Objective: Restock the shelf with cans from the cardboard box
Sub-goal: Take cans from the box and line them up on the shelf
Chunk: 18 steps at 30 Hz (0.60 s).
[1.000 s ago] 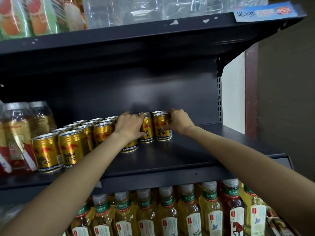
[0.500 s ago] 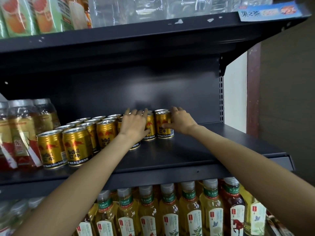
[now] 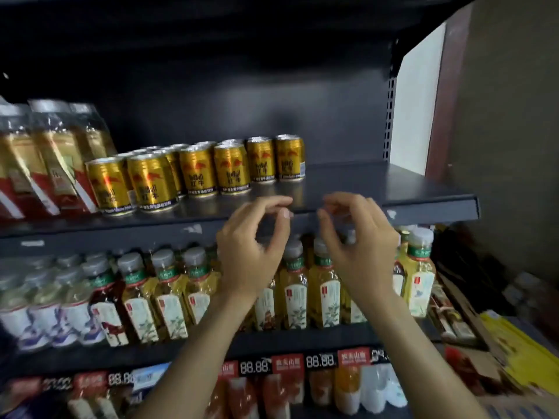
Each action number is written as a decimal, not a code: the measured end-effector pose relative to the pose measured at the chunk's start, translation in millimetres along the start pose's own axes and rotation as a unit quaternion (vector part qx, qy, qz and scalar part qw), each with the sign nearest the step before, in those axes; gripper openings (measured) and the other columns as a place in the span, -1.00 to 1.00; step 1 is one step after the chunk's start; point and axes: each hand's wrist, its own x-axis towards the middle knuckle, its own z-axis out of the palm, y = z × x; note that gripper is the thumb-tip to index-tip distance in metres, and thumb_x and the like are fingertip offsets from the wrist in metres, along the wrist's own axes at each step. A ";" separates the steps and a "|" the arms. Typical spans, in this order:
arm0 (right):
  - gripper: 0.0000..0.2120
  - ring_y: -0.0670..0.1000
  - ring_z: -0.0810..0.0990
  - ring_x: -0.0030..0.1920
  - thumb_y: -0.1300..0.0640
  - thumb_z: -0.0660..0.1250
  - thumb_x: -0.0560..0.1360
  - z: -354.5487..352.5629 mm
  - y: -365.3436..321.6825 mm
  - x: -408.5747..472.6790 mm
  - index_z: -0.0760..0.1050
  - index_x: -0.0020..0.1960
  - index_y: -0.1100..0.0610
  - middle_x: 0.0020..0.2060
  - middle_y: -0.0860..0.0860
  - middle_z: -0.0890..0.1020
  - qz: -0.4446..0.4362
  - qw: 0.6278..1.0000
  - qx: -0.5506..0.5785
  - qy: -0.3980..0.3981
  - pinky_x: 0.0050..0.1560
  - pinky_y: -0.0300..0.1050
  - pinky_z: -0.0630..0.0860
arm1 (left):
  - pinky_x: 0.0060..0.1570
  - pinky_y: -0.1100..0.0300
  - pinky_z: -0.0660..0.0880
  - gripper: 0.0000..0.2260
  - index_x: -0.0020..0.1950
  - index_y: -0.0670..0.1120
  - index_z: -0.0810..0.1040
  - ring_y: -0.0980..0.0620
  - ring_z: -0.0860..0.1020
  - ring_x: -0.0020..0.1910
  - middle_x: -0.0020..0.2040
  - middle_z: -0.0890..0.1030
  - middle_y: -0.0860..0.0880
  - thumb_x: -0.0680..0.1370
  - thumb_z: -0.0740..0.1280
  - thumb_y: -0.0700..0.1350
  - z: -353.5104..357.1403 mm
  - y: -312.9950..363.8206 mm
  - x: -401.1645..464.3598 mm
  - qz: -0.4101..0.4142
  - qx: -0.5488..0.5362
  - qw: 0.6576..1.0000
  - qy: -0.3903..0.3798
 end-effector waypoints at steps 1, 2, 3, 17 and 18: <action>-0.89 -0.06 0.53 -0.22 0.15 0.31 0.50 -7.0 -4.5 -21.4 0.55 -0.04 0.18 -0.21 -0.01 0.63 -0.001 1.000 -0.002 -0.010 -0.23 -0.23 0.45 | -0.10 0.27 0.52 -0.84 0.02 -0.11 0.61 0.18 0.61 -0.12 -0.15 0.62 0.11 0.56 0.26 -0.13 -2.7 4.2 -20.7 -0.005 -0.023 1.000 -0.001; -0.89 -0.06 0.53 -0.24 0.15 0.30 0.51 -13.8 -7.5 -44.1 0.55 -0.04 0.18 -0.23 -0.01 0.63 0.001 0.999 -0.003 -0.033 -0.26 -0.22 0.45 | -0.10 0.30 0.51 -0.84 0.01 -0.13 0.61 0.19 0.61 -0.13 -0.16 0.62 0.11 0.56 0.25 -0.14 -5.8 7.5 -42.6 -0.011 -0.036 0.999 -0.010; -0.87 -0.06 0.54 -0.26 0.15 0.28 0.51 -20.5 -9.0 -67.6 0.56 -0.04 0.18 -0.23 -0.02 0.62 0.008 0.998 -0.003 -0.068 -0.29 -0.21 0.47 | -0.09 0.33 0.50 -0.83 0.00 -0.15 0.61 0.21 0.60 -0.13 -0.16 0.62 0.10 0.55 0.24 -0.15 -10.0 9.8 -65.3 -0.022 -0.042 0.999 -0.026; -0.74 0.19 0.60 0.00 0.11 0.32 0.46 -63.6 -13.1 -321.1 0.51 0.14 0.10 0.01 0.08 0.63 0.278 0.750 -0.047 -0.599 -0.16 0.01 0.51 | -0.08 0.30 0.46 -0.76 0.18 0.07 0.54 0.19 0.55 0.03 0.05 0.60 0.19 0.52 0.34 -0.02 -108.8 -2.7 -317.7 -0.414 0.126 0.761 -0.483; -0.72 0.19 0.60 0.02 0.10 0.31 0.45 -63.7 -15.8 -334.9 0.49 0.15 0.08 0.01 0.08 0.62 0.273 0.738 -0.054 -0.615 -0.15 0.02 0.52 | -0.05 0.30 0.47 -0.75 0.19 0.05 0.55 0.18 0.56 0.05 0.07 0.61 0.17 0.51 0.35 -0.04 -113.8 -2.9 -332.0 -0.432 0.127 0.751 -0.483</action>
